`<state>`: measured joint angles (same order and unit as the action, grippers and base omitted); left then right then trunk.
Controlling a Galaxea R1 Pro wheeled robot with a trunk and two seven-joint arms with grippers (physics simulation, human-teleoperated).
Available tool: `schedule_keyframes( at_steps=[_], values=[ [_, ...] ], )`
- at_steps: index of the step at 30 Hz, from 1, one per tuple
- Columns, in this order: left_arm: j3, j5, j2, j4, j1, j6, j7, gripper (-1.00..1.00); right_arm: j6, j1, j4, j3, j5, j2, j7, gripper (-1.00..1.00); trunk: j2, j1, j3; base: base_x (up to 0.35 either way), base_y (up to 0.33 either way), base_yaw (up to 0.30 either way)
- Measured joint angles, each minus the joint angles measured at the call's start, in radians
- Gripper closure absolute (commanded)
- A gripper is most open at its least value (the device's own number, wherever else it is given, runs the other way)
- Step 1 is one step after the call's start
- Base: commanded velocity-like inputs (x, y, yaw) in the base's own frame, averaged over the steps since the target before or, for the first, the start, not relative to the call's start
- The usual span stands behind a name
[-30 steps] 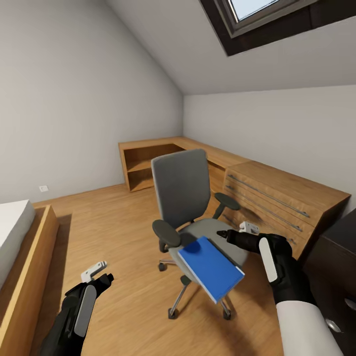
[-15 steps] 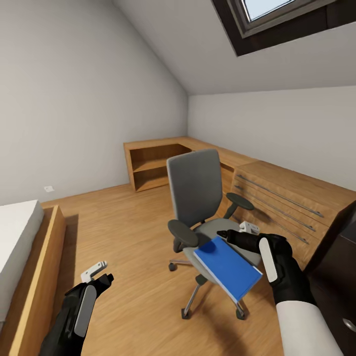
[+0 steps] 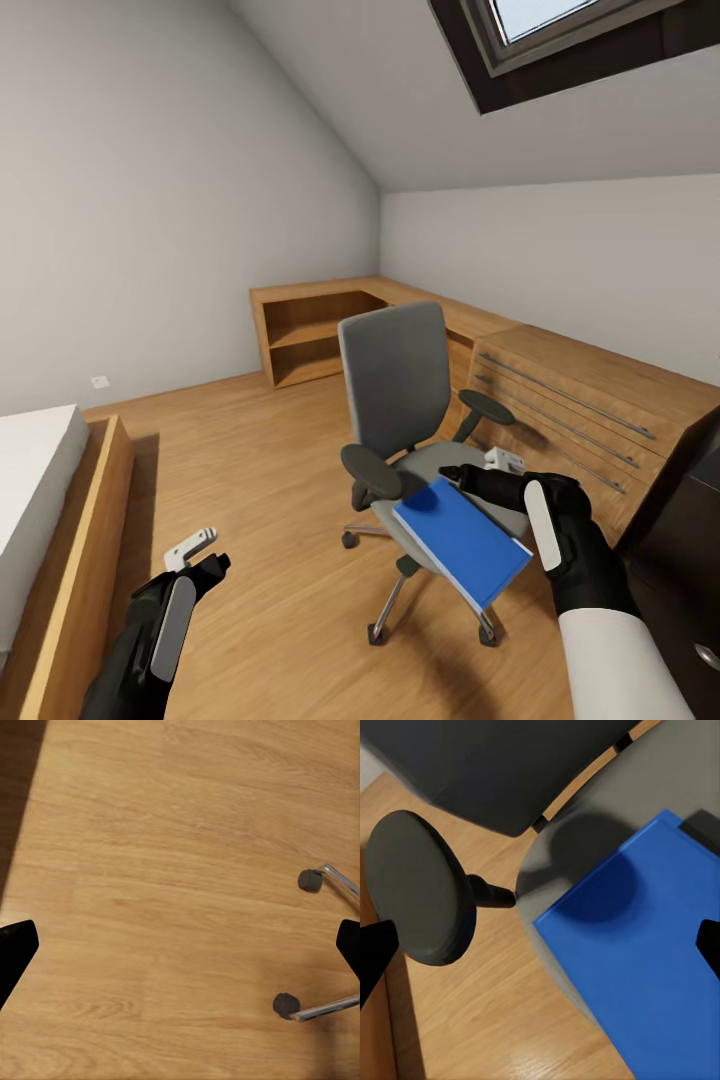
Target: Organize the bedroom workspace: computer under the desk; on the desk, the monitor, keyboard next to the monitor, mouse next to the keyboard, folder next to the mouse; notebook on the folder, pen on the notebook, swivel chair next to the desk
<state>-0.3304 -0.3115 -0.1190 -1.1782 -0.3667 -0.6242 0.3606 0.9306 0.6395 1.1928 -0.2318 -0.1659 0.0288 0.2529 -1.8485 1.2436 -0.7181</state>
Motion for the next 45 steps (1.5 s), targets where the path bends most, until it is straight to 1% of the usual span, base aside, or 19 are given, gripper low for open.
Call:
schedule_keyframes(
  at_steps=[7, 14, 18, 27, 30, 32, 33, 34, 36, 38, 39, 40, 41, 42, 43, 44, 45],
  values=[
    [0.000, 0.000, 0.000, 0.000, 0.000, 0.001, 0.000, -1.00, -0.001, -0.001, -0.001, -0.001, 0.000, -0.001, 0.000, -1.00, 0.000, 0.000, 0.003, 0.000, 0.000, -0.119],
    [0.000, 0.000, 0.000, 0.000, 0.000, 0.001, 0.000, -1.00, -0.001, 0.000, 0.000, -0.001, 0.000, 0.000, 0.001, -1.00, 0.000, 0.000, 0.003, -0.002, 0.000, -0.018],
    [0.000, 0.000, 0.000, 0.000, 0.000, 0.000, 0.000, -1.00, -0.001, -0.001, -0.001, -0.001, 0.000, 0.000, 0.001, -1.00, 0.000, 0.000, 0.004, -0.248, 0.000, -0.098],
    [0.000, 0.000, 0.000, 0.000, -0.001, -0.001, -0.001, -1.00, 0.001, -0.001, -0.004, -0.003, -0.001, 0.001, 0.001, -1.00, 0.000, 0.001, 0.010, -0.328, 0.000, -0.251],
    [0.000, -0.001, 0.000, -0.002, 0.000, -0.002, -0.001, -1.00, 0.005, -0.001, -0.004, -0.033, -0.002, 0.001, 0.001, -1.00, 0.000, 0.000, 0.011, -0.167, 0.000, -0.201],
    [0.000, -0.003, -0.001, -0.018, -0.001, -0.003, 0.000, -1.00, 0.006, -0.001, -0.004, -0.061, -0.004, 0.002, 0.001, -1.00, 0.000, 0.000, 0.011, -0.064, 0.000, -0.079],
    [0.000, -0.003, -0.001, -0.025, -0.001, -0.004, 0.000, -1.00, 0.007, -0.001, -0.004, -0.066, -0.004, 0.002, 0.001, -1.00, 0.000, 0.000, 0.011, -0.012, 0.000, -0.015],
    [-0.001, -0.004, -0.004, -0.065, -0.001, -0.006, 0.001, -1.00, 0.007, 0.000, -0.005, -0.080, -0.004, 0.004, 0.001, -1.00, -0.007, 0.004, 0.008, -0.008, 0.000, -0.009],
    [-0.001, -0.004, -0.005, -0.078, -0.001, -0.006, 0.001, -1.00, 0.007, -0.001, -0.007, -0.083, -0.004, 0.006, 0.001, -1.00, -0.021, 0.011, 0.002, -0.004, 0.000, -0.005],
    [-0.001, -0.005, -0.006, -0.088, -0.001, -0.006, 0.001, -1.00, 0.002, -0.001, -0.033, -0.085, -0.006, 0.008, 0.003, -1.00, -0.035, 0.019, -0.005, -0.001, 0.000, -0.002],
    [-0.001, -0.005, -0.006, -0.092, -0.001, -0.006, 0.001, -1.00, 0.000, -0.001, -0.046, -0.086, -0.012, 0.008, 0.002, -1.00, -0.042, 0.023, -0.008, 0.000, 0.000, 0.000],
    [0.000, -0.005, -0.006, -0.101, -0.001, -0.006, 0.001, -1.00, -0.002, -0.001, -0.059, -0.089, -0.026, 0.008, 0.002, -1.00, -0.049, 0.027, -0.011, 0.000, 0.000, 0.000],
    [0.001, -0.005, -0.009, -0.148, 0.001, -0.007, 0.001, -1.00, -0.016, -0.001, -0.104, -0.116, -0.092, 0.004, -0.002, -1.00, -0.056, 0.031, -0.014, 0.000, 0.000, 0.000],
    [0.001, -0.005, -0.010, -0.160, 0.003, -0.007, 0.001, -1.00, -0.021, -0.001, -0.116, -0.125, -0.107, 0.004, -0.002, -1.00, -0.063, 0.034, -0.017, 0.000, 0.000, 0.000],
    [0.001, -0.005, -0.012, -0.178, 0.010, -0.007, 0.001, -1.00, -0.032, -0.001, -0.137, -0.141, -0.125, 0.003, -0.002, -1.00, -0.070, 0.038, -0.020, 0.000, 0.000, 0.000],
    [0.001, -0.006, -0.014, -0.193, 0.018, -0.007, 0.001, -1.00, -0.044, 0.000, -0.161, -0.161, -0.137, 0.002, -0.002, -1.00, -0.077, 0.042, -0.023, 0.000, 0.000, 0.000],
    [0.001, -0.006, -0.016, -0.200, 0.021, -0.008, 0.001, -1.00, -0.050, -0.001, -0.175, -0.173, -0.142, 0.002, -0.002, -1.00, -0.084, 0.046, -0.027, 0.000, 0.000, 0.000]
  ],
)
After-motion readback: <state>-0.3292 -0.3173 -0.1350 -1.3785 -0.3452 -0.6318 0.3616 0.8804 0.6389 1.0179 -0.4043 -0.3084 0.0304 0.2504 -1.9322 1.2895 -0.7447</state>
